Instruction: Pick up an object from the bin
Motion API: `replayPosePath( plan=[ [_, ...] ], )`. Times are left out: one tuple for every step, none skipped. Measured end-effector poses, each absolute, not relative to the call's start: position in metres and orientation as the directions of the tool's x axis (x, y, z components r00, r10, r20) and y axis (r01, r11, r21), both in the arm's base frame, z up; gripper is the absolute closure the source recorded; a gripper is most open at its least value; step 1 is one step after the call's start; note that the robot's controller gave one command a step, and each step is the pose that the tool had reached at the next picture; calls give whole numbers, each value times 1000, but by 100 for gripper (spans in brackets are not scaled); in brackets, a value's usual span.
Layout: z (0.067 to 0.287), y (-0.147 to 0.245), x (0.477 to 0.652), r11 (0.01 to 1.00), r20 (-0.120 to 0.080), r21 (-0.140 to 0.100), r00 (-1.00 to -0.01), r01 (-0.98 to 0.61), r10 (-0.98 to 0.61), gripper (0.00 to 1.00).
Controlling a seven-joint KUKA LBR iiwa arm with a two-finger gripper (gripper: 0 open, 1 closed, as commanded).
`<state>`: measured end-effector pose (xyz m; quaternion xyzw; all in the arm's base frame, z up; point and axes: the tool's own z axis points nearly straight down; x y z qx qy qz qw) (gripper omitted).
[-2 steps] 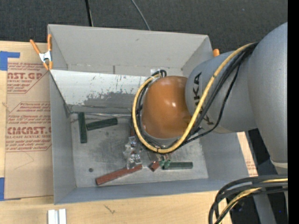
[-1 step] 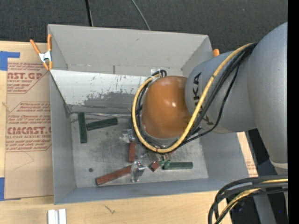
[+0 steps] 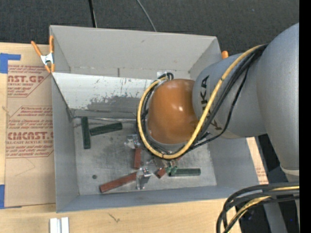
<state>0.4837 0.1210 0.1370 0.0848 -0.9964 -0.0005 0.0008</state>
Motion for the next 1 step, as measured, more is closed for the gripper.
replayPosePath(
  plan=[
    [72,106,502,852,10,2,-852,-524,-524,100]
  ],
)
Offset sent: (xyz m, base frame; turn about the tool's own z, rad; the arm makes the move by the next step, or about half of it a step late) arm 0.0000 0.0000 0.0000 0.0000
